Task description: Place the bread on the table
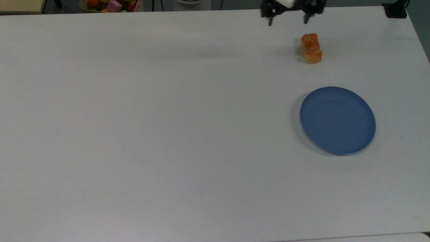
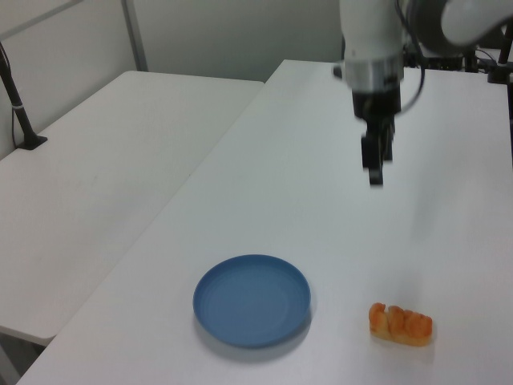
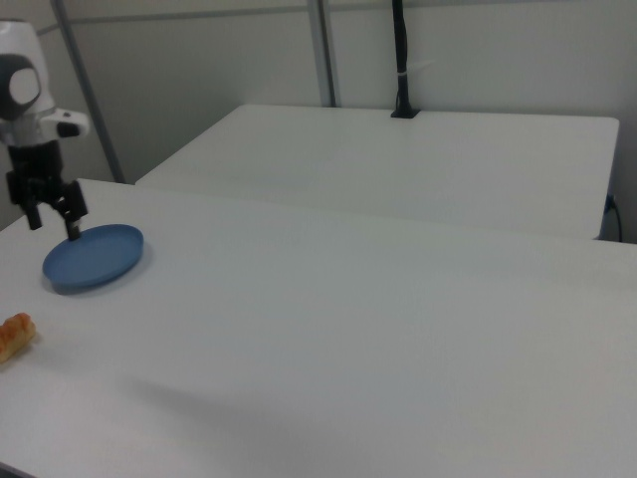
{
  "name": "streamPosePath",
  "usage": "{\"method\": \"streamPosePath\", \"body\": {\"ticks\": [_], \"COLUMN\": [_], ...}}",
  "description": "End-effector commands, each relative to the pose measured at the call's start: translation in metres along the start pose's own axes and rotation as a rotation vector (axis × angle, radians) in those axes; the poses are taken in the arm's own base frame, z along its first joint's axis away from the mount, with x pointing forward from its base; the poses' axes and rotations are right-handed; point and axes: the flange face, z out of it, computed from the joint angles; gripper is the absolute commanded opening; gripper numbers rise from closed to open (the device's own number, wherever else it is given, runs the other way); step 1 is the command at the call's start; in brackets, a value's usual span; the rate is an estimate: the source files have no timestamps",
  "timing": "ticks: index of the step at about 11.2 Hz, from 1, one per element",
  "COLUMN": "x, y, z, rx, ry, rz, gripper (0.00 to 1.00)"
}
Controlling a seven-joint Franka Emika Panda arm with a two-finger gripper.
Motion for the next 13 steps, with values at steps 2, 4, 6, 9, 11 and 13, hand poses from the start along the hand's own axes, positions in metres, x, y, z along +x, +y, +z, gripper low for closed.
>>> {"method": "streamPosePath", "body": {"ticks": [2,4,6,9,11,13], "x": [0.01,0.018,0.021,0.021,0.016,0.017], "y": [0.135,0.211,0.263,0.304,0.33,0.341], "z": [-0.05,-0.058,-0.059,-0.066,-0.073,-0.073], "rx": [-0.021,-0.01,-0.003,0.003,-0.005,-0.014], "ry": [-0.029,-0.017,-0.003,0.04,0.059,0.057], "rz": [0.001,0.021,0.029,0.076,0.11,0.126], "gripper": [1.0,1.0,1.0,1.0,1.0,1.0]}}
